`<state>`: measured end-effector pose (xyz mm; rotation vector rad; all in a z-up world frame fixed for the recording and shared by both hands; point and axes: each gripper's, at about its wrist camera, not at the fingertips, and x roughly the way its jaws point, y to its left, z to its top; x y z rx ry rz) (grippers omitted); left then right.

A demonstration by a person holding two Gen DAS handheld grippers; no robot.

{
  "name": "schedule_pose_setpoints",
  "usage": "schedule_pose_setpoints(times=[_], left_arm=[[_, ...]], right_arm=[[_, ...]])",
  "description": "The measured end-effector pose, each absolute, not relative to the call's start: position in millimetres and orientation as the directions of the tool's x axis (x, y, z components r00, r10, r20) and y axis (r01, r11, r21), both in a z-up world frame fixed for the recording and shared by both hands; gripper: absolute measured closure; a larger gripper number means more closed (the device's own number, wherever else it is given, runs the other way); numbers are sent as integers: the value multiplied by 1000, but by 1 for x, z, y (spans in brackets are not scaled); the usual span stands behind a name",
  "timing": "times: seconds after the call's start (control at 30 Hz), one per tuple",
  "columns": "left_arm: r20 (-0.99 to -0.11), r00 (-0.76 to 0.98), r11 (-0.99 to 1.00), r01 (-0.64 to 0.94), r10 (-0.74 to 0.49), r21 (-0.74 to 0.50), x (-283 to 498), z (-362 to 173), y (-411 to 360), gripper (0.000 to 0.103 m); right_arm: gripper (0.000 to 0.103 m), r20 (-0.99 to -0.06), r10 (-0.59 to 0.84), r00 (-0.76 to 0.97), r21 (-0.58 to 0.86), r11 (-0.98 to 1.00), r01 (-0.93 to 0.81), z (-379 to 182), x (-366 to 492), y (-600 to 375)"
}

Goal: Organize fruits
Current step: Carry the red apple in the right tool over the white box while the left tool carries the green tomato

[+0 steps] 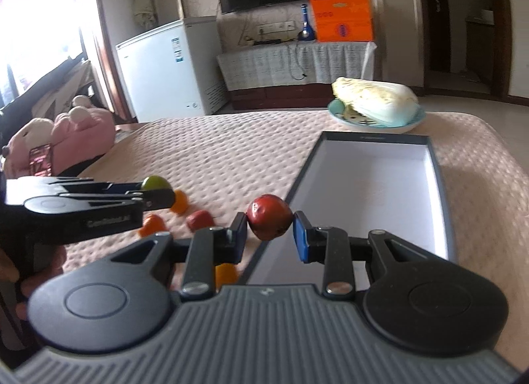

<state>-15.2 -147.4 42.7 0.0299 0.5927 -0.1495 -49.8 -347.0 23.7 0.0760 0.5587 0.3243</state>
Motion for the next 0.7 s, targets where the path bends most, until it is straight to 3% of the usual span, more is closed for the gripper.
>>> schedule_pose_setpoints(times=[0.7], left_arm=[[-541, 789, 946, 322, -291, -39, 2, 35, -234, 70]], right_arm=[[70, -576, 172, 799, 152, 983, -102, 11, -51, -412]])
